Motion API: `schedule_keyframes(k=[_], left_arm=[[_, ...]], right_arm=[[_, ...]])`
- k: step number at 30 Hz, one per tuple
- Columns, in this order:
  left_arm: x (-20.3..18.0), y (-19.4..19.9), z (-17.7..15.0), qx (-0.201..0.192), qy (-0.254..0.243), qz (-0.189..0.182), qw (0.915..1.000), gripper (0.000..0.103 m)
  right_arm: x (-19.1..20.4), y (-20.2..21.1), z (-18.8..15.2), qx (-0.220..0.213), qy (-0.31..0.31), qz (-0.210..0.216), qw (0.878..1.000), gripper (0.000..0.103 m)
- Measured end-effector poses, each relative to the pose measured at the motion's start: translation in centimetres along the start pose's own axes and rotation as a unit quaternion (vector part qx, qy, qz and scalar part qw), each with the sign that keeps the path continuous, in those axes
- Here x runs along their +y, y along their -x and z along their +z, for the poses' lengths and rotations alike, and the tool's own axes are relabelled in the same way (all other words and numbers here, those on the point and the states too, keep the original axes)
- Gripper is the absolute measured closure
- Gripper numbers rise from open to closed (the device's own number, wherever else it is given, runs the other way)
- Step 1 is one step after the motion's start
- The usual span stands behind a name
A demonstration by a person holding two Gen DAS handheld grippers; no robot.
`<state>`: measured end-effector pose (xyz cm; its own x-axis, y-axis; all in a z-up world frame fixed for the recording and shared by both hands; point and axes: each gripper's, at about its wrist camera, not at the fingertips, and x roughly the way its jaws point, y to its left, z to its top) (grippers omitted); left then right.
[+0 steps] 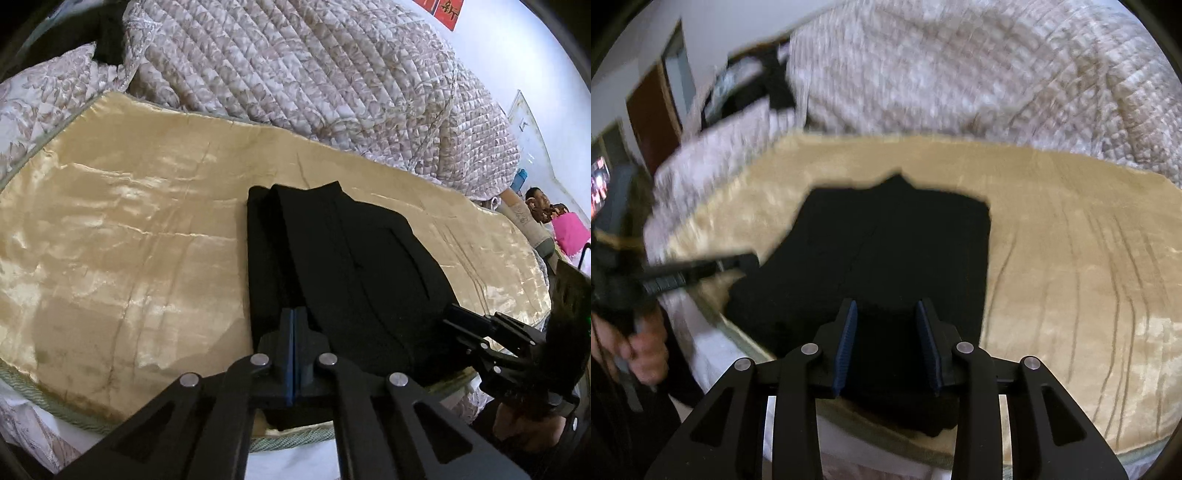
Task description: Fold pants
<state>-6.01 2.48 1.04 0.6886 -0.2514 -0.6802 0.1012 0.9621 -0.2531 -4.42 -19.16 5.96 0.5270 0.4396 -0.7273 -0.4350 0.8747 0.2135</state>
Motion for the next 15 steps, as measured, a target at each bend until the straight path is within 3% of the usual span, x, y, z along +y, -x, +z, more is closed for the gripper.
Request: schedule_keyframes(k=[3,8,11,15], left_arm=[[-0.9,0.6,0.3,-0.011,-0.013,-0.002,0.9998,0.102],[-2.5,0.8,0.6,-0.011,-0.034,0.002,0.9994,0.101],[-3.3,0.4,0.7,-0.007,-0.051,0.018,0.9985,0.101],[-3.9,-0.3,0.9,0.004,-0.061,0.028,0.9977,0.100]], right_arm=[[0.4,0.5,0.3,-0.013,0.010,0.004,1.000,0.069],[-0.7,1.5,0.3,-0.037,-0.017,-0.028,0.999,0.077],[-1.6,1.2,0.2,-0.024,-0.040,-0.033,0.998,0.077],[-0.8,0.5,0.2,-0.007,-0.020,-0.021,1.000,0.077]])
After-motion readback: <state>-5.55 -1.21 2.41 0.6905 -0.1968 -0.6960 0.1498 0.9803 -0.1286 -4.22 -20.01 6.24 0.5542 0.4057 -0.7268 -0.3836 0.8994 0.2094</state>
